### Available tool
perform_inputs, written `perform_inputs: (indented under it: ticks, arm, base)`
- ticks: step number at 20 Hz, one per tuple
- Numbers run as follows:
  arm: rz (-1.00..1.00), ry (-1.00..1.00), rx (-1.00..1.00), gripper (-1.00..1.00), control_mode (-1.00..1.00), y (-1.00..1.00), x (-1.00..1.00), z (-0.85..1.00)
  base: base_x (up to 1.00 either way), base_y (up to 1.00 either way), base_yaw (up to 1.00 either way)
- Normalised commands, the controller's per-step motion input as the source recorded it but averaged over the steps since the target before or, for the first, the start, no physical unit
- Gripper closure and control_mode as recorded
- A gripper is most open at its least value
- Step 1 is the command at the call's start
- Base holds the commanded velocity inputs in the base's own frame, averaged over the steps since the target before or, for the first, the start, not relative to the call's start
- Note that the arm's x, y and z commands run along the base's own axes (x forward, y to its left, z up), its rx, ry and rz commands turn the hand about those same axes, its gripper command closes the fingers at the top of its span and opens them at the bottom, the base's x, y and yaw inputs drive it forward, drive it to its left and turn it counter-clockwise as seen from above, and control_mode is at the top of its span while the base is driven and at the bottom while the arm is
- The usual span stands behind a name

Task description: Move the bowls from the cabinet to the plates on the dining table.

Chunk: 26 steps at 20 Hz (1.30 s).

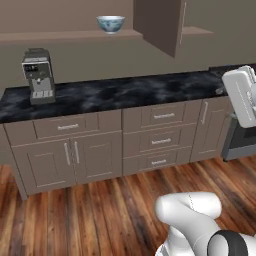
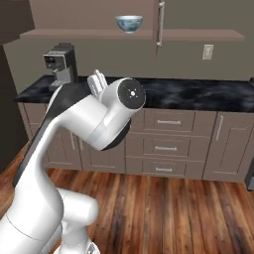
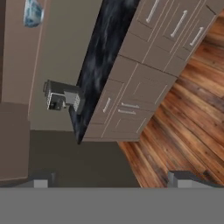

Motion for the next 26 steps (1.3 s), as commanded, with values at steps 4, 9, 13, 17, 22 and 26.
perform_inputs:
  ticks: [4, 9, 13, 17, 22, 26]
  arm:
    - [0.00, 0.00, 0.00, -1.00, 1.00, 0.00, 0.00, 0.00]
    - [0.00, 0.00, 0.00, -1.00, 1.00, 0.00, 0.00, 0.00]
    - [0.00, 0.00, 0.00, -1.00, 1.00, 0.00, 0.00, 0.00]
    - [0.00, 0.00, 0.00, -1.00, 1.00, 0.00, 0.00, 0.00]
    - [0.00, 0.00, 0.00, -1.00, 1.00, 0.00, 0.00, 0.00]
    - [0.00, 0.00, 0.00, -1.00, 1.00, 0.00, 0.00, 0.00]
  base:
    - [-0.01, 0.24, 0.21]
    - [0.00, 0.54, -0.02]
    - [0.22, 0.43, -0.07]
    - [0.39, 0.32, -0.09]
    - [0.44, 0.28, -0.08]
    - [0.42, 0.27, -0.07]
